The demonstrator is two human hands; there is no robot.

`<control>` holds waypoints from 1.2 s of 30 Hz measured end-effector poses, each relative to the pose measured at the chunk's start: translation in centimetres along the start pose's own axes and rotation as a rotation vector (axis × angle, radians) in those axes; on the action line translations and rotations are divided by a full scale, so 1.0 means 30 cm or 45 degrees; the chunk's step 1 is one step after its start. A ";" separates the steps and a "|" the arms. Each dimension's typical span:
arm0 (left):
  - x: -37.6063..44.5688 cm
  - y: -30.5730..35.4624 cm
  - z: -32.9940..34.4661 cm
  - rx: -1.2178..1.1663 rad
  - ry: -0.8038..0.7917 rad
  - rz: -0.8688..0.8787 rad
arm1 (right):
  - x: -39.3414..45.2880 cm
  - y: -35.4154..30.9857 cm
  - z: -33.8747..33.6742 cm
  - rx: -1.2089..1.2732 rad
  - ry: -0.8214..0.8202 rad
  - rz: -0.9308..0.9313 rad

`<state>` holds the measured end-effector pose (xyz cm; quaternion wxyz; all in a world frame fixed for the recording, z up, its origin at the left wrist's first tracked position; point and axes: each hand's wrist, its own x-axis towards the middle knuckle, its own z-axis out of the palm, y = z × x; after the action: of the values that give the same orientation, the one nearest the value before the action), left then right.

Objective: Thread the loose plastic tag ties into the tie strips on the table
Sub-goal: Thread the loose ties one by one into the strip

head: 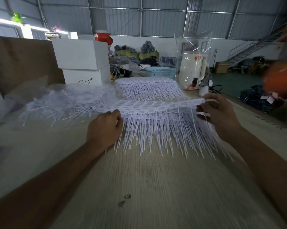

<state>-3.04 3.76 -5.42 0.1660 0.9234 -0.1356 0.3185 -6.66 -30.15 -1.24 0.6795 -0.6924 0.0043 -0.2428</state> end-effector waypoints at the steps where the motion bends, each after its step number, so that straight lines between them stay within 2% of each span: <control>1: 0.002 -0.001 0.003 -0.013 0.017 0.012 | -0.005 -0.016 0.000 0.097 -0.023 0.027; 6: 0.014 -0.011 0.015 -0.048 -0.039 0.049 | -0.027 -0.072 0.004 0.394 -0.233 0.111; 10: 0.037 -0.011 -0.001 -0.228 -0.150 0.082 | -0.026 -0.110 -0.008 0.613 -0.354 0.094; 17: 0.055 0.056 -0.050 -0.321 -0.019 0.155 | -0.027 -0.110 -0.043 0.863 -0.461 0.099; 22: 0.067 0.092 -0.109 -0.336 0.252 0.237 | 0.004 -0.083 -0.048 0.673 -0.310 0.217; 25: 0.085 0.068 -0.172 -0.474 0.324 0.269 | 0.003 -0.060 -0.038 0.303 -0.287 0.279; 27: 0.091 0.022 -0.198 -0.560 0.163 0.278 | -0.010 -0.041 -0.026 0.063 -0.311 0.308; 29: 0.083 -0.027 -0.201 -0.597 -0.087 0.195 | -0.024 -0.029 -0.009 -0.126 -0.337 0.336; 30: 0.075 -0.043 -0.196 -0.606 -0.148 0.149 | -0.032 -0.028 0.000 -0.206 -0.357 0.347; 33: 0.055 -0.046 -0.176 -0.549 -0.101 0.054 | -0.057 -0.033 0.028 -0.252 -0.402 0.336; 36: 0.035 0.038 -0.154 -0.549 -0.093 0.159 | -0.089 -0.046 0.067 -0.161 -0.420 0.324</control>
<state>-5.17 4.38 -1.09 0.3346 0.8672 -0.2634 0.2581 -8.79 -27.27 -0.73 0.6512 -0.7580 -0.0044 -0.0378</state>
